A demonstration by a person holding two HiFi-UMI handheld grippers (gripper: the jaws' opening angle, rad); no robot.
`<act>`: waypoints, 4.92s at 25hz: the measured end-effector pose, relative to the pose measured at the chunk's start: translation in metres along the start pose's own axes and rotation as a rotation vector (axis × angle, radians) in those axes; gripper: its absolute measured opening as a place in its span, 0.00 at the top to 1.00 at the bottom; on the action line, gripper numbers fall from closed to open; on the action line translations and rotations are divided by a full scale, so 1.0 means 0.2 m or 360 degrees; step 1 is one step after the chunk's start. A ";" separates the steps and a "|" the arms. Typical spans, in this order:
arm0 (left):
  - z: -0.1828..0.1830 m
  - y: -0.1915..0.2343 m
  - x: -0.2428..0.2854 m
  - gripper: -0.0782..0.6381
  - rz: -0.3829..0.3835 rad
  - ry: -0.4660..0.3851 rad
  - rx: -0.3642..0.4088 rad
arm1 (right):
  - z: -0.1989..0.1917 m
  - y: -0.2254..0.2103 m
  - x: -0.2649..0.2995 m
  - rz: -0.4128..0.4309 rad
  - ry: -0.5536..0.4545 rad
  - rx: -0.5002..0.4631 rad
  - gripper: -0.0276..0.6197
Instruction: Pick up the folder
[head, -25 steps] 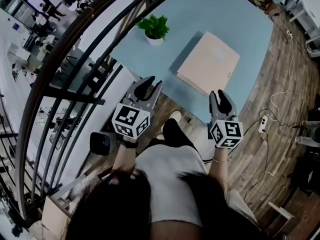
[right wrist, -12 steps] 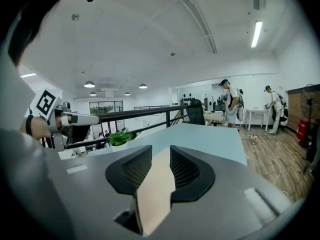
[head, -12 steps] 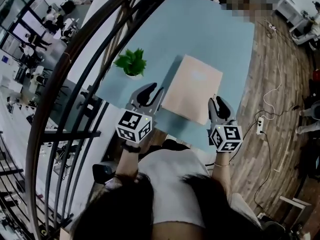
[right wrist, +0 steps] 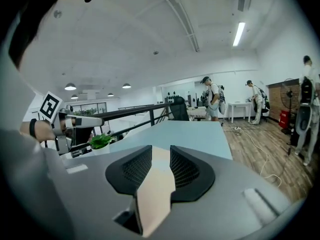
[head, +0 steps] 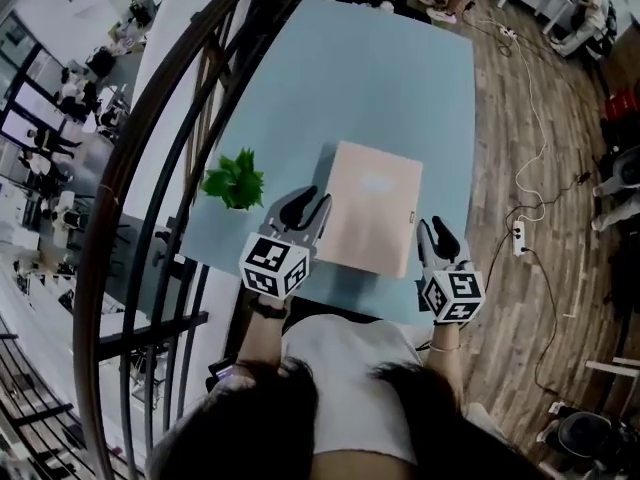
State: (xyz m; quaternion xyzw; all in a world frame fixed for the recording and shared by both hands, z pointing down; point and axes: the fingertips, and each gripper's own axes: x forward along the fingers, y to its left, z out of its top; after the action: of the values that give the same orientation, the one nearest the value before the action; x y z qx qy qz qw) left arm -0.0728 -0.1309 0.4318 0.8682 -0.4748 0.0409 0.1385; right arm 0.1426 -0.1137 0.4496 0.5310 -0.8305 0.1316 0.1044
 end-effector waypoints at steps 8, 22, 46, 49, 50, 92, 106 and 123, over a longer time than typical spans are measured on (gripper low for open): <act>0.07 -0.01 0.28 0.73 -0.0251 0.0096 0.0075 | 0.04 -0.13 0.03 -0.0210 -0.0028 0.0120 0.82; -0.03 -0.01 0.35 0.73 -0.0281 0.0201 0.0035 | -0.03 -0.19 0.01 -0.0274 0.0014 0.0213 0.82; -0.66 0.17 0.28 0.73 -0.0201 0.0641 -0.0367 | -0.49 -0.13 0.12 -0.0167 0.0354 0.0421 0.81; -0.72 0.19 0.27 0.73 -0.0175 0.0692 -0.0451 | -0.54 -0.14 0.12 -0.0169 0.0373 0.0483 0.81; -0.74 0.20 0.26 0.73 -0.0165 0.0710 -0.0490 | -0.55 -0.14 0.12 -0.0172 0.0375 0.0500 0.81; -1.04 0.27 0.20 0.60 -0.0228 0.0795 -0.1201 | -0.86 -0.15 0.20 0.0181 0.0570 0.1193 0.50; -1.05 0.27 0.19 0.58 -0.0238 0.0762 -0.1281 | -0.89 -0.09 0.26 0.0637 0.0703 0.1542 0.43; -1.04 0.27 0.19 0.58 -0.0278 0.0718 -0.1427 | -0.88 -0.01 0.24 0.1275 0.0807 0.2026 0.44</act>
State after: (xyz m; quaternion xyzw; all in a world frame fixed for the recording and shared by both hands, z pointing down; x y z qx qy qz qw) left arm -0.0840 -0.1316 0.6490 0.7294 -0.3296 0.0079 0.5994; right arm 0.1304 -0.0983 0.6308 0.1034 -0.6744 0.7257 -0.0886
